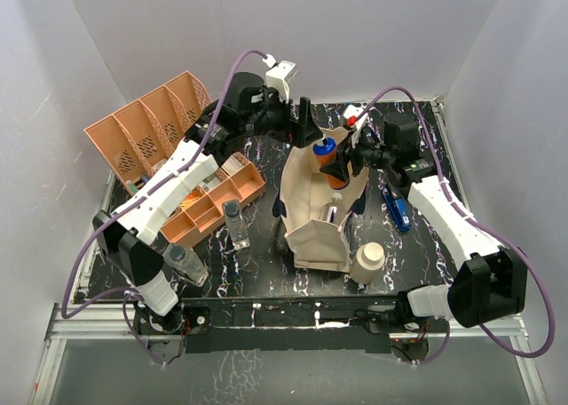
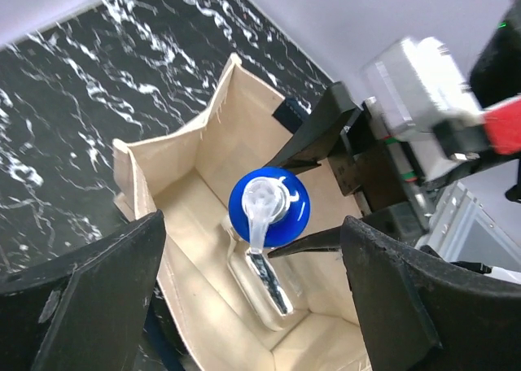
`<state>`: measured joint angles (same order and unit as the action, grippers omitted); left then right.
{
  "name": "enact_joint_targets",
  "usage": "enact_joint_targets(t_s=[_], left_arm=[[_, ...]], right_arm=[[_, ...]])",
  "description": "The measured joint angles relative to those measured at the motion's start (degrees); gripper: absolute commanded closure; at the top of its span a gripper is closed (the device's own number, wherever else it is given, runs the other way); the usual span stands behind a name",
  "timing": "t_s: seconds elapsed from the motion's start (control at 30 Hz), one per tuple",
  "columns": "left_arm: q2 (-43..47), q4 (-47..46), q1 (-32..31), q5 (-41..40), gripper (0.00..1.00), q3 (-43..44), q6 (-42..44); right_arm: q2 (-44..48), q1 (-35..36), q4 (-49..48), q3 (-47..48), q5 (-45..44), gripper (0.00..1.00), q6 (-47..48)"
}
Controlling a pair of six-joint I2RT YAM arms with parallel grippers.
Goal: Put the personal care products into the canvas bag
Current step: Adjust the care product in the canvas bag.
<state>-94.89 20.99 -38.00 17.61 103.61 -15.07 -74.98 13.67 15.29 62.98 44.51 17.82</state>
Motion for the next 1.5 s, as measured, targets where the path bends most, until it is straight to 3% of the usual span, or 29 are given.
enact_joint_targets(t_s=[0.37,0.77,0.97,1.07,1.1,1.17,1.27,1.5], left_arm=[[-1.99,-0.26,0.02,4.48,0.6,0.02,-5.38],[-2.91,-1.75,0.02,6.05,0.63,0.02,-6.01],[-3.56,-1.77,0.0,6.64,0.83,0.0,-6.14],[-3.65,-1.7,0.0,6.82,1.0,0.0,-5.62],[-3.85,-1.68,0.0,6.91,1.0,0.02,-5.42],[-4.04,-1.68,0.0,6.93,1.0,0.0,-5.25],[-4.31,-1.7,-0.09,6.95,1.0,0.0,-3.96],[-6.6,-3.39,-0.09,5.99,1.0,0.07,0.02]], right_arm=[[0.79,0.5,-0.26,-0.59,0.24,0.92,0.61],[2.08,0.96,-0.09,-1.05,0.37,0.92,2.08],[2.29,0.96,-0.04,-1.11,0.37,0.91,2.23],[2.34,0.96,-0.2,-1.6,0.44,0.79,2.21],[2.34,0.96,-0.26,-1.75,0.44,0.7,2.21],[2.34,0.96,-0.17,-2.08,0.24,0.61,2.21],[2.51,0.96,-0.44,-2.75,-0.44,0.34,2.23],[2.67,1.01,0.09,-2.89,-2.27,0.14,3.5]])
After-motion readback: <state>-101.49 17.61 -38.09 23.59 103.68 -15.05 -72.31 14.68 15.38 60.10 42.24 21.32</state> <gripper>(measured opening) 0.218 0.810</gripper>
